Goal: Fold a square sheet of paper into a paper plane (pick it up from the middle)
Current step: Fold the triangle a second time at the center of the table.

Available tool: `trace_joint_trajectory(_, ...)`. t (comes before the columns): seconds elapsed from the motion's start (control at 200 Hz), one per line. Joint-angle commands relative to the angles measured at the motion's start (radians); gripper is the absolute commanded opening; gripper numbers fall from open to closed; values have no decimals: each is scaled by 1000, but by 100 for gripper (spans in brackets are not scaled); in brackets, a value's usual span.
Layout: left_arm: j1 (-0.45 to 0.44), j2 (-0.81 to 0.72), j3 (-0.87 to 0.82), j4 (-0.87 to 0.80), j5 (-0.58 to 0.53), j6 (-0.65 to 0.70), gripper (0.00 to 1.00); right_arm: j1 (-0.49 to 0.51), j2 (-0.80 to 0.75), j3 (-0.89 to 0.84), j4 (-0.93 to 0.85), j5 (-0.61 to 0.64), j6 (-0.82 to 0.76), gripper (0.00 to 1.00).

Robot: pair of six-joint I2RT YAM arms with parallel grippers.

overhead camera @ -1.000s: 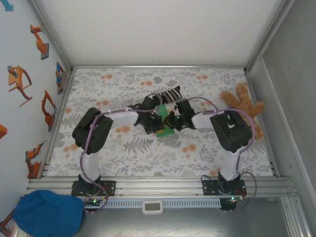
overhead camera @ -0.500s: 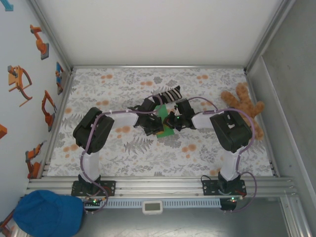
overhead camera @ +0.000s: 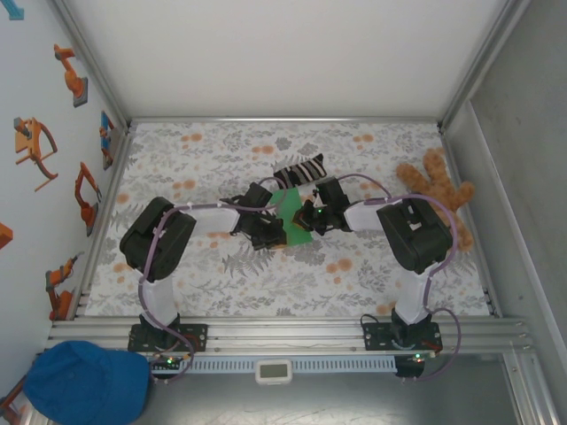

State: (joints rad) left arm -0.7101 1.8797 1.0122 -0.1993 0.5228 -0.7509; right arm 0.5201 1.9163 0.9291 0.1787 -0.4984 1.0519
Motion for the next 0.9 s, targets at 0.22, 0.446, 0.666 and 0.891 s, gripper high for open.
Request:
trace_joint_trajectory(0.22,23,-185,-44,-138,-41,-7,0,-15,30,-29,-148,83,25,0)
trace_joint_trajectory(0.446,-19,-122,-28,94,-87,-179,0,-12,6,-39,-119,90,96,0)
trace_joint_trajectory(0.666,-25,-13,25,97,-139,-204,0,-12,9,-43,-88,83,120,0)
trace_joint_trajectory(0.891,-11,-19,5,116,-137,-191,0,-12,10,-39,-91,75,103,0)
